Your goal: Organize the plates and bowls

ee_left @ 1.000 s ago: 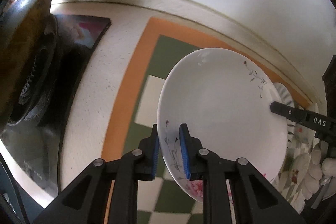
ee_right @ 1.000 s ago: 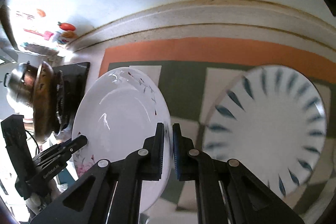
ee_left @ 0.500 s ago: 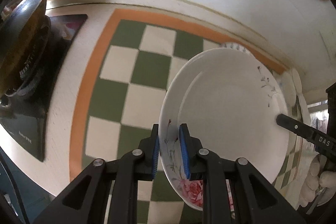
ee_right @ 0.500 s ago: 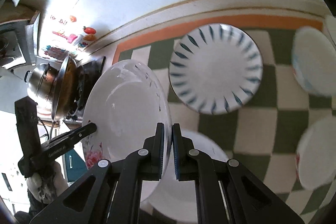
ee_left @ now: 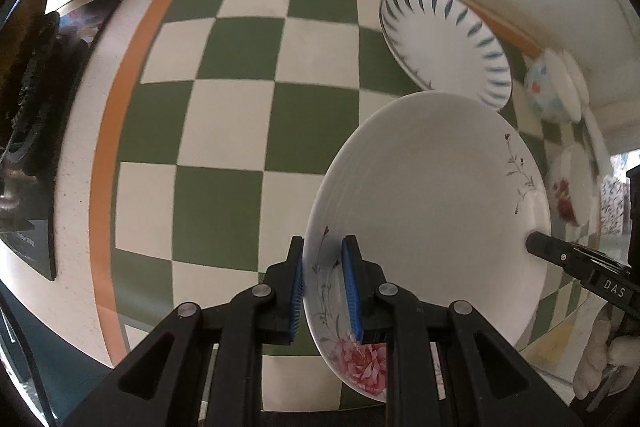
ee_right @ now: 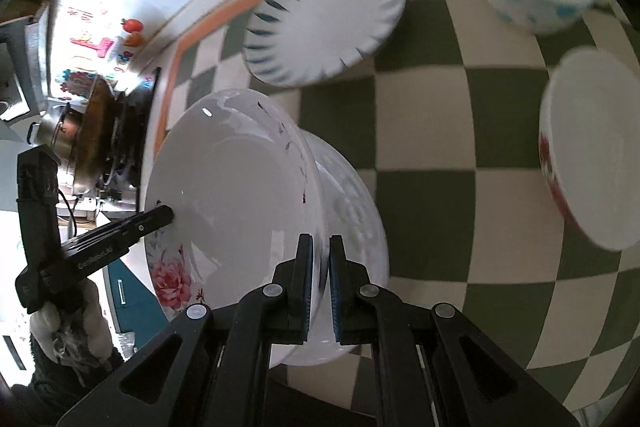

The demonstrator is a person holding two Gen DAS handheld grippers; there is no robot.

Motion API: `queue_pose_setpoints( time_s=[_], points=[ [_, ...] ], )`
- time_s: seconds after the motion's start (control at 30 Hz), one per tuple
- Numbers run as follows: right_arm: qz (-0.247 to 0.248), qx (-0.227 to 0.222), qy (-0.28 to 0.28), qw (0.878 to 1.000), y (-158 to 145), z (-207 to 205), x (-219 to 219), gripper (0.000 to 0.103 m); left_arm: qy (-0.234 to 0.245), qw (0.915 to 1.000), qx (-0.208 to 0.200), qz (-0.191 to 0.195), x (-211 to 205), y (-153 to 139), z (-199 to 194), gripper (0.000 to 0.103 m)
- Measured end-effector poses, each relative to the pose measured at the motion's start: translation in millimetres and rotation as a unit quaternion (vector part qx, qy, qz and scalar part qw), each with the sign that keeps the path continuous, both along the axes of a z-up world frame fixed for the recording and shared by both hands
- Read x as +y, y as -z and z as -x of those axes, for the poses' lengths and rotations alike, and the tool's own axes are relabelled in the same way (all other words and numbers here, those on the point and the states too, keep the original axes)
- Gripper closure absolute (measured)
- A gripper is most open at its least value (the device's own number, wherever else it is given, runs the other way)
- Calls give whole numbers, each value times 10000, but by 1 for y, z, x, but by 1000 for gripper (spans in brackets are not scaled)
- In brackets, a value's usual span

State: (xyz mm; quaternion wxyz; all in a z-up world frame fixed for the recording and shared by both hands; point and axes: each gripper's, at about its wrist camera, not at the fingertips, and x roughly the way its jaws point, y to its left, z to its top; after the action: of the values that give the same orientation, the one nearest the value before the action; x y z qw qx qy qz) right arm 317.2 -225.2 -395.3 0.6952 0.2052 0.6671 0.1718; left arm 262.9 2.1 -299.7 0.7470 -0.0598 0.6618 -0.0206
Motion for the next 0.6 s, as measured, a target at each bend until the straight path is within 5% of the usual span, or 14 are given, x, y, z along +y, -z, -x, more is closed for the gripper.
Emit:
queue_pose_setpoints(
  time_s=[0.6],
  points=[
    [52,336,-106,9994,31,18,-4,94,205,9981,234,-531,-25,32,-2,85]
  ],
)
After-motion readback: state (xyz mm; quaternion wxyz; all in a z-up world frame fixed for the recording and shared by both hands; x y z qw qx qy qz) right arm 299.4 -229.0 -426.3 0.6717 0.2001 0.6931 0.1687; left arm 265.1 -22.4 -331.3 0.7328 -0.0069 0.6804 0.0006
